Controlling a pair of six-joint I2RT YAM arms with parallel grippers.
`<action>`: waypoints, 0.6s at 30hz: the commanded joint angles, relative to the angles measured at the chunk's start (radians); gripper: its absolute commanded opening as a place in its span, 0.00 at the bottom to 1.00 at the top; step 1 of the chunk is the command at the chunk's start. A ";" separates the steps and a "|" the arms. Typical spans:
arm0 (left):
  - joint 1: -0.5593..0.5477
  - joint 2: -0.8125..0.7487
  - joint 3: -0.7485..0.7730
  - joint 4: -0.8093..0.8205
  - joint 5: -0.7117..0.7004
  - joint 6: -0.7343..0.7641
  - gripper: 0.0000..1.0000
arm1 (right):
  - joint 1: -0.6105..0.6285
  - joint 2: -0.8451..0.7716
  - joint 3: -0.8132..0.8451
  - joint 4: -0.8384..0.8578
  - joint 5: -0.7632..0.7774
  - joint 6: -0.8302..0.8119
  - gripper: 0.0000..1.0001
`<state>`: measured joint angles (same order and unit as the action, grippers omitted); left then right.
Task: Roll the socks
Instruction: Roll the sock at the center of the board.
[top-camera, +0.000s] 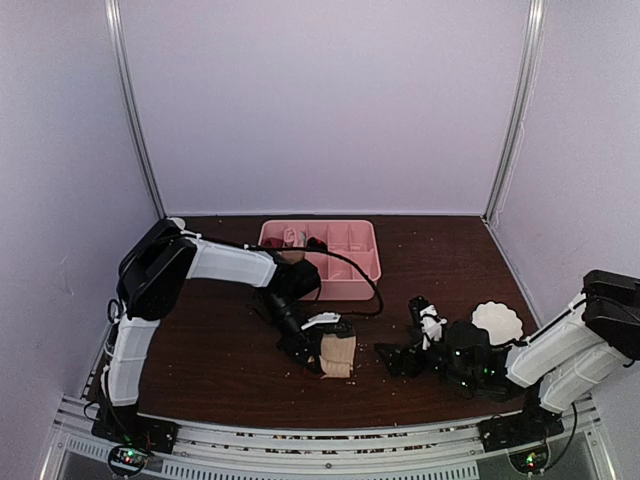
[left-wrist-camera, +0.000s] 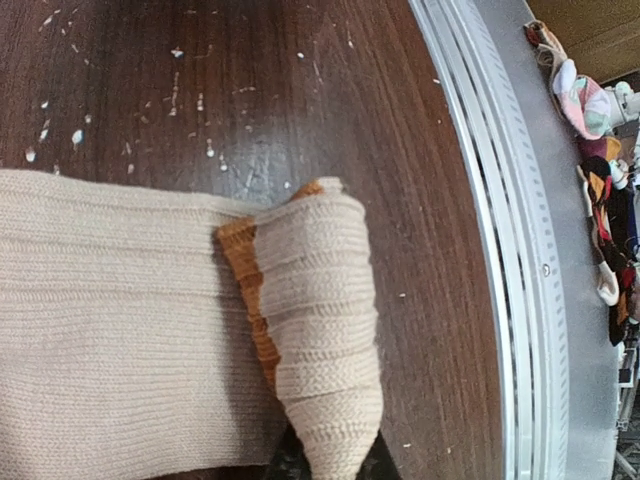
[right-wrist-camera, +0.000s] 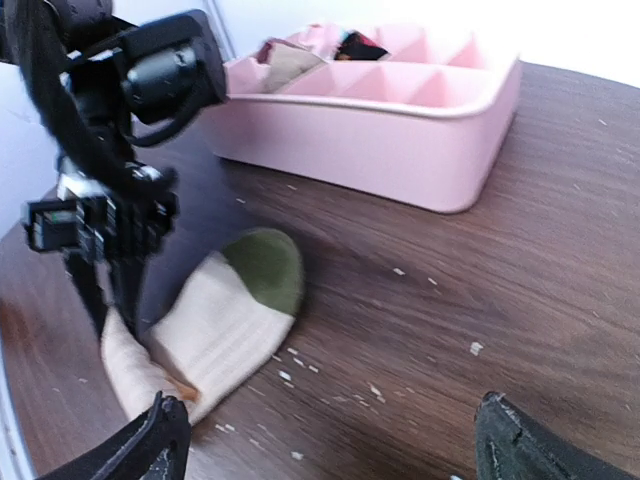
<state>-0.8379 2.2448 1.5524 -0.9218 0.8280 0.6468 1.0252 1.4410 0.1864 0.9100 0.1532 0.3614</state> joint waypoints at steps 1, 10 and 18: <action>0.015 0.065 0.001 -0.083 -0.044 -0.021 0.00 | 0.003 0.056 -0.031 0.065 0.078 0.016 1.00; 0.023 0.128 0.076 -0.208 0.006 -0.009 0.00 | 0.275 0.160 0.068 0.025 0.073 -0.403 0.98; 0.025 0.176 0.138 -0.315 0.038 -0.027 0.00 | 0.326 0.226 0.268 -0.189 0.080 -0.659 0.85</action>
<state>-0.8188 2.3531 1.6691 -1.1397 0.9115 0.6331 1.3445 1.6257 0.3729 0.8486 0.2100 -0.1162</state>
